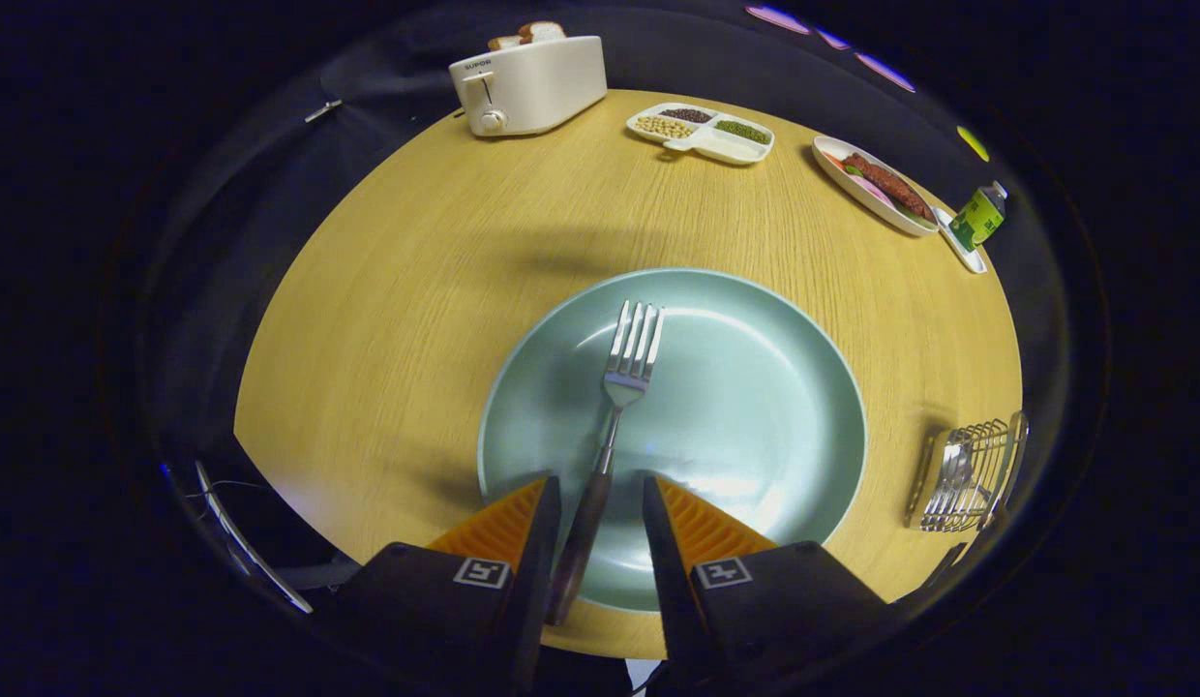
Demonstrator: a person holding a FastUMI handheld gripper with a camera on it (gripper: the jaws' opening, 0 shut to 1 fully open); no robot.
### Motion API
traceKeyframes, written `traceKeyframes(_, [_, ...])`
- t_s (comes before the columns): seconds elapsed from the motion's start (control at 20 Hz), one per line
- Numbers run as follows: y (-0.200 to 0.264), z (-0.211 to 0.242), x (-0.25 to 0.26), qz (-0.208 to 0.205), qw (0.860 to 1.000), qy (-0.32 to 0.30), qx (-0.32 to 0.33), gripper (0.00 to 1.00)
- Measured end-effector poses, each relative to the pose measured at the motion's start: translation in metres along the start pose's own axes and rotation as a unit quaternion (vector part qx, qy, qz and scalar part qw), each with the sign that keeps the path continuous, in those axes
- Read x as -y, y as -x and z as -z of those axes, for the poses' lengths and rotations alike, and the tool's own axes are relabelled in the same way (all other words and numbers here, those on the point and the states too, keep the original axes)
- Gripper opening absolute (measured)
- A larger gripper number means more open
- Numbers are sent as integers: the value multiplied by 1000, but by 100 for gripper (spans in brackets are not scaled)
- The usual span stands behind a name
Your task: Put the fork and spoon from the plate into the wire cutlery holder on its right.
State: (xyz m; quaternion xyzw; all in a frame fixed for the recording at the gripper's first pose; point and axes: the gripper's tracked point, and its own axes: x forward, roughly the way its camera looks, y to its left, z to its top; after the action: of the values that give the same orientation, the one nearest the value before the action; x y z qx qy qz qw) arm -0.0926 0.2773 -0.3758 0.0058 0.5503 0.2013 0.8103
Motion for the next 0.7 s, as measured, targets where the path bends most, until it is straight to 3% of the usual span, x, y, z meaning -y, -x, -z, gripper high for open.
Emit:
traceKeyframes(0.05, [-1,3,2,6,1000,-2,-7,49])
traceKeyframes(0.1, [-4,1,6,8,1000,-8,0,24])
traceKeyframes(0.2, [-2,-2,7,-3,1000,-16,4,11])
traceKeyframes(0.4, [17,-10,17,-33,999,-19,28,9])
traceKeyframes(0.55, [51,-11,25,-80,996,-19,27,9])
traceKeyframes(0.7, [105,-7,68,-94,995,43,16,9])
